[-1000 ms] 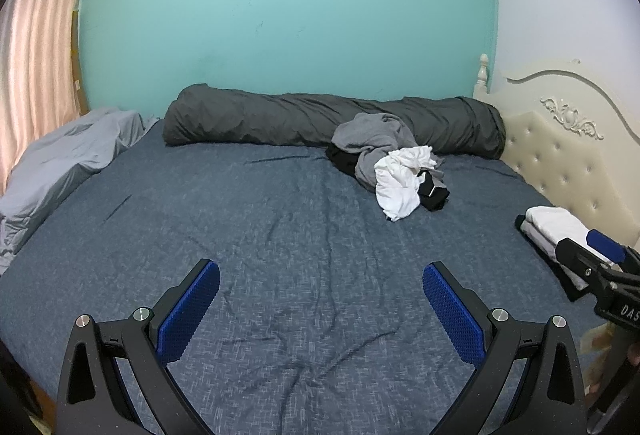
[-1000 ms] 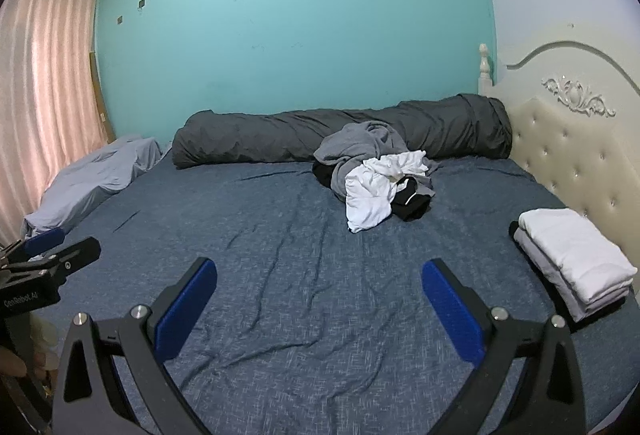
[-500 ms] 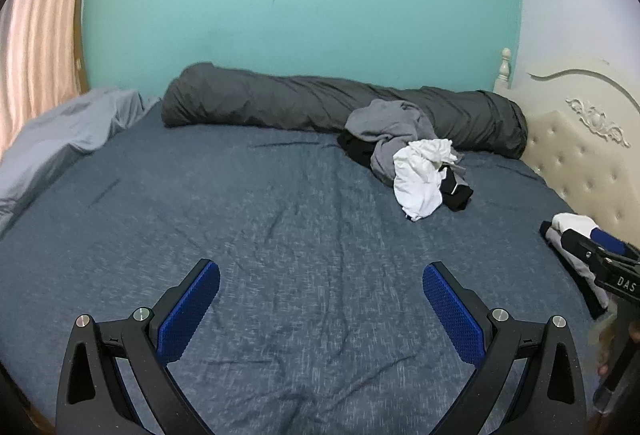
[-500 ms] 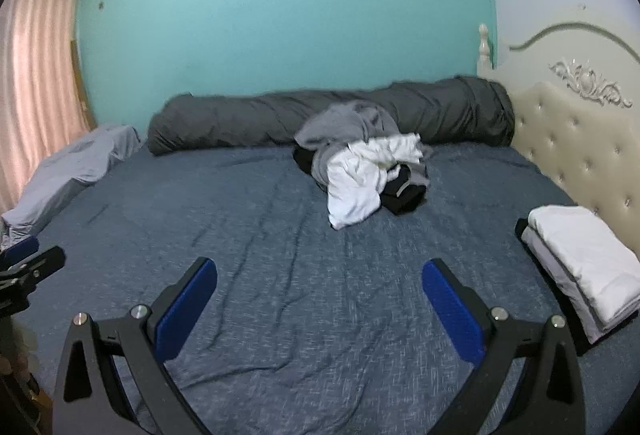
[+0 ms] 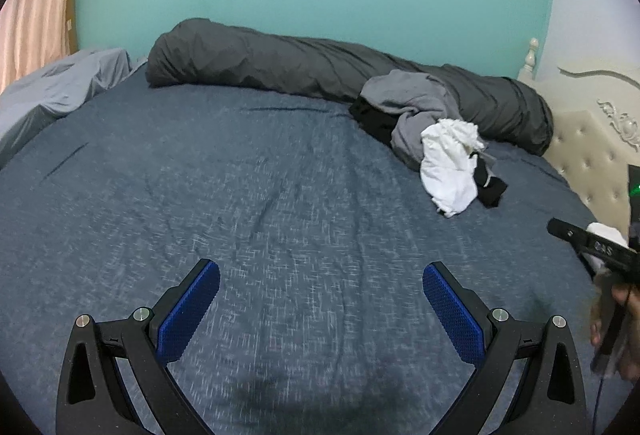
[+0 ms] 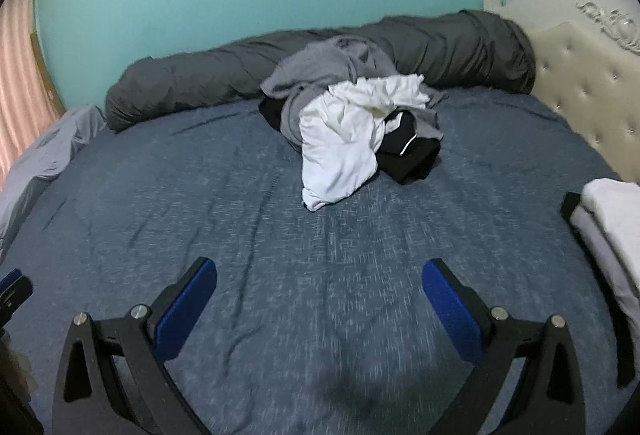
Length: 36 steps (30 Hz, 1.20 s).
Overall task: Fold clothes
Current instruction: 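Reach the right gripper to the white garment and grasp its edge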
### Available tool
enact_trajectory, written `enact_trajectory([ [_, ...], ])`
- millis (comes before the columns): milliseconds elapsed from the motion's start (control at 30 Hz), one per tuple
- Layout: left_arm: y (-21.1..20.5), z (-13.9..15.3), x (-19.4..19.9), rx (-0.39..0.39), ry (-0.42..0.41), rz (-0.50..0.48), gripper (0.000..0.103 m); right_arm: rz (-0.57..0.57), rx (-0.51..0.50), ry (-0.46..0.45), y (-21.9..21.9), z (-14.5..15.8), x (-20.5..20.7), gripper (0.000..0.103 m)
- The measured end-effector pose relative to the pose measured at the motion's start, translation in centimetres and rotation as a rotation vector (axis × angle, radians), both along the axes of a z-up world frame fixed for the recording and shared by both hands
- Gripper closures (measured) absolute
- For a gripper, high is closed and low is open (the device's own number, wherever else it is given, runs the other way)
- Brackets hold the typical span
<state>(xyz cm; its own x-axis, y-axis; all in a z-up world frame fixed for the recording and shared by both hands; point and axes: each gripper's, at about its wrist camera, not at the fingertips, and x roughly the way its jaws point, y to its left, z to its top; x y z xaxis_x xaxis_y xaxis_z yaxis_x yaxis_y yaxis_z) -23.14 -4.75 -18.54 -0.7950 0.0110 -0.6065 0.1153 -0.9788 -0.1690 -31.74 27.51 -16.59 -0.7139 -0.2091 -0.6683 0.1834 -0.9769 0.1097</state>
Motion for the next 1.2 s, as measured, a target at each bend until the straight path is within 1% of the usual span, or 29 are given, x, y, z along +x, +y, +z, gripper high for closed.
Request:
enact_trajectory([
  [133,-1.1,-3.0,-1.9,0.042,-0.015,0.014,0.0,-0.01,-0.003,-0.044,-0.1,-3.0,-4.8,0.001],
  [233,-2.1,-5.4,-2.9,0.078,-0.043,0.03,0.0,-0.015,0.004,-0.061,-0.2,-4.9,-7.6,0.002],
  [333,-2.9,-6.9,-3.3,0.087,-0.055,0.045,0.0,-0.004,0.014,-0.094,-0.6,-6.9,-10.6,0.002],
  [400,-3.4,-7.8,-3.4,0.093,-0.061,0.056,0.0,-0.005,0.028,-0.096,-0.7,-7.7,-12.1,0.003],
  [467,-3.9,-8.4,-3.5,0.104,-0.066,0.063,0.0,-0.01,0.037,-0.107,-0.8,-8.7,-14.1,0.003],
  [500,-4.1,-8.5,-3.5,0.106,-0.069,0.064,0.0,-0.018,0.037,-0.112,-0.8,-9.0,-14.8,0.007],
  [567,-4.4,-8.7,-3.5,0.109,-0.075,0.069,0.0,-0.044,0.032,-0.128,-0.8,-9.7,-16.8,0.011],
  [667,-5.0,-9.1,-3.6,0.091,-0.083,0.082,0.0,-0.072,0.03,-0.134,-1.0,-10.4,-19.1,0.013],
  [767,-5.9,-9.8,-3.5,0.086,-0.094,0.103,0.0,-0.077,0.031,-0.154,-1.8,-11.3,-21.0,0.015],
  [800,-6.1,-10.0,-3.5,0.092,-0.099,0.109,0.0,-0.076,0.034,-0.162,-2.2,-11.6,-21.6,0.017],
  [833,-6.1,-10.0,-3.6,0.089,-0.101,0.107,0.0,-0.07,0.044,-0.173,-2.6,-12.0,-22.1,0.02],
  [900,-6.0,-10.2,-3.7,0.084,-0.104,0.103,0.0,-0.044,0.055,-0.195,-3.3,-12.8,-22.9,0.042],
  [933,-5.9,-10.2,-3.7,0.081,-0.105,0.101,0.0,-0.03,0.06,-0.207,-3.7,-13.2,-23.3,0.048],
  [967,-5.9,-10.3,-3.8,0.078,-0.107,0.1,0.0,-0.02,0.069,-0.217,-4.1,-13.5,-23.5,0.057],
  [1033,-5.7,-10.4,-3.8,0.073,-0.11,0.096,0.0,0.002,0.078,-0.215,-4.7,-13.7,-23.6,0.07],
  [1067,-5.7,-10.4,-3.9,0.07,-0.111,0.094,0.0,0.014,0.075,-0.208,-4.8,-13.6,-23.4,0.083],
  [1100,-5.6,-10.5,-3.9,0.067,-0.113,0.092,0.0,0.026,0.075,-0.199,-5.0,-13.5,-23.1,0.088],
  [1167,-5.5,-10.6,-4.0,0.062,-0.115,0.089,0.0,0.041,0.075,-0.182,-5.2,-13.1,-22.4,0.094],
  [1200,-5.3,-10.4,-3.9,0.057,-0.11,0.086,0.0,0.054,0.07,-0.171,-5.3,-12.7,-21.8,0.094],
])
